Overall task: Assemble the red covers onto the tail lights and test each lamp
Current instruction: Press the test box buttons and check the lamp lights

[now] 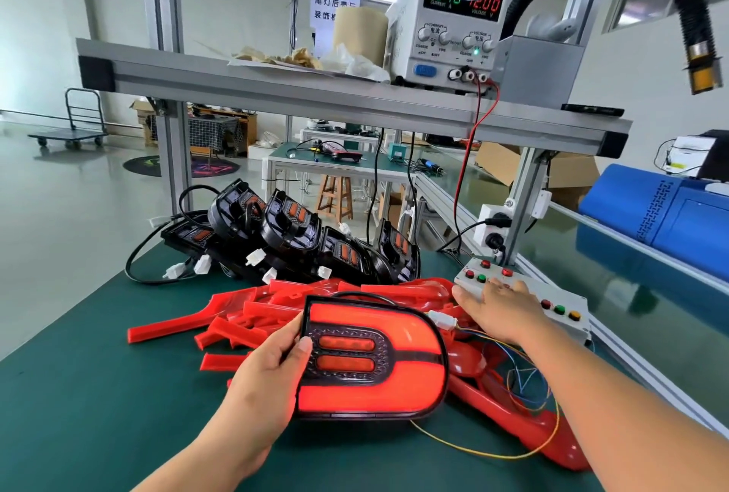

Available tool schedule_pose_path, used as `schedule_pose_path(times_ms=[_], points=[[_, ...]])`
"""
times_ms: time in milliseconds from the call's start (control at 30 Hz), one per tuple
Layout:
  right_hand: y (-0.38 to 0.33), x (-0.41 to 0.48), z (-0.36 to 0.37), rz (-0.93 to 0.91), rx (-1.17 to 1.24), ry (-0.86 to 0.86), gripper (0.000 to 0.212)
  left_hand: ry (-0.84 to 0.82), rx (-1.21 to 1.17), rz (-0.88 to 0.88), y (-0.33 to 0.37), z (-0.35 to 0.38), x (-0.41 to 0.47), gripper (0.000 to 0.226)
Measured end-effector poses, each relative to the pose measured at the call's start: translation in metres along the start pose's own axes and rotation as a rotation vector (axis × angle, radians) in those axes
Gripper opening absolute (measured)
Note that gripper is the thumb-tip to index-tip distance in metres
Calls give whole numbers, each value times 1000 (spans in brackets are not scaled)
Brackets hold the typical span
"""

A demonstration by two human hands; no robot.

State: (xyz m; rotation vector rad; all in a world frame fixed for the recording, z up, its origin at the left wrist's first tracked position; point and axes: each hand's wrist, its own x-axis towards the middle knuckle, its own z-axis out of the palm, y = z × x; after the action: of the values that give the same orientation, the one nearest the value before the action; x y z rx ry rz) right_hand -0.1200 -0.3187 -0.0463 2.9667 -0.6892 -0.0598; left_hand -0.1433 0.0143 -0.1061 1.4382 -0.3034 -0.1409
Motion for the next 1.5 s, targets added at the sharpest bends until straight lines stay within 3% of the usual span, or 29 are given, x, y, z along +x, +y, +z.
schedule_pose_path(times_ms=[567, 967, 1233, 1367, 1500], points=[[-1, -1, -3, 1, -60, -7, 111, 69, 21, 8, 4, 3, -4, 35], [-1, -4, -6, 8, 21, 5, 102, 14, 35, 14, 7, 3, -6, 37], [20, -15, -1, 75, 86, 115, 82, 98, 24, 4, 10, 4, -9, 35], [37, -21, 6, 150, 25, 119, 85, 107, 29, 7, 13, 6, -10, 45], [42, -26, 12, 153, 34, 81, 88, 106, 19, 1, 12, 5, -10, 39]])
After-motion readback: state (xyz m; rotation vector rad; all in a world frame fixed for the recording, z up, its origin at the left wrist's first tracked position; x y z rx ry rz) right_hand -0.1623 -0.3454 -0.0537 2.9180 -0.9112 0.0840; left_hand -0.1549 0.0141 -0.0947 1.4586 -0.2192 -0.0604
